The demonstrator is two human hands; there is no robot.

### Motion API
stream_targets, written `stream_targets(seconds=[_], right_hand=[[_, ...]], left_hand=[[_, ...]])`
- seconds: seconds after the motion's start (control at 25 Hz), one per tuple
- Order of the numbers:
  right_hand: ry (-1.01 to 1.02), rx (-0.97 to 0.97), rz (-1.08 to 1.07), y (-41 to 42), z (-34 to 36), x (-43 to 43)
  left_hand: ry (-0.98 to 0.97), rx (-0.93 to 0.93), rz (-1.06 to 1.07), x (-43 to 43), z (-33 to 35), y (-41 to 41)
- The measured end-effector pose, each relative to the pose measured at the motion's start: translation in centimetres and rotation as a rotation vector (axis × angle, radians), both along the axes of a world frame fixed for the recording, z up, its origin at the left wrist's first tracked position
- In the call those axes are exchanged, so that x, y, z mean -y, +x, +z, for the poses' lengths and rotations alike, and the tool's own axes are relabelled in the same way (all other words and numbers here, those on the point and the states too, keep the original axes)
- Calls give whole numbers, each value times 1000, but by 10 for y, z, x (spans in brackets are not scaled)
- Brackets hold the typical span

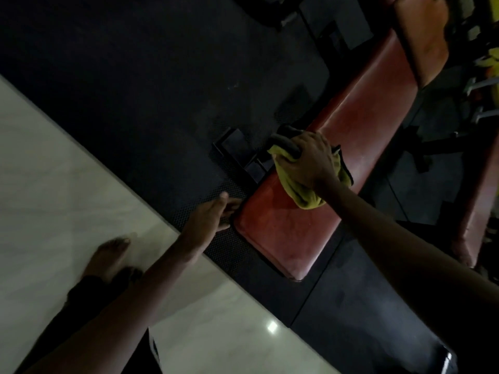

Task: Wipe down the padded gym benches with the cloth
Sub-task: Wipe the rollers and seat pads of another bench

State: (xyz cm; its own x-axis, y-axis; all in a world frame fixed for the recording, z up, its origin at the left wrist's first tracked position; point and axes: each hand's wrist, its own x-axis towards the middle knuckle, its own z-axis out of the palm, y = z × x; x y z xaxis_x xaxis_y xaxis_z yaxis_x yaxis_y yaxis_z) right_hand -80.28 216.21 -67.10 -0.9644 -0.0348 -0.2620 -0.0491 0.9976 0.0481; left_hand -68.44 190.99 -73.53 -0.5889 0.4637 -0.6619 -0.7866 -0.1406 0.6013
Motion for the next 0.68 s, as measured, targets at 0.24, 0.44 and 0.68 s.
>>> stream_targets(seconds=[0.24, 0.44, 0.68], right_hand=[[-70, -18, 108, 60, -8, 27], [-73, -54, 22, 62, -5, 46], [-181, -92, 80, 152, -2, 101]], left_hand=[[70, 236, 221, 3, -12, 8], [-103, 60, 22, 26, -23, 1], [-190, -30, 26, 42, -20, -9]])
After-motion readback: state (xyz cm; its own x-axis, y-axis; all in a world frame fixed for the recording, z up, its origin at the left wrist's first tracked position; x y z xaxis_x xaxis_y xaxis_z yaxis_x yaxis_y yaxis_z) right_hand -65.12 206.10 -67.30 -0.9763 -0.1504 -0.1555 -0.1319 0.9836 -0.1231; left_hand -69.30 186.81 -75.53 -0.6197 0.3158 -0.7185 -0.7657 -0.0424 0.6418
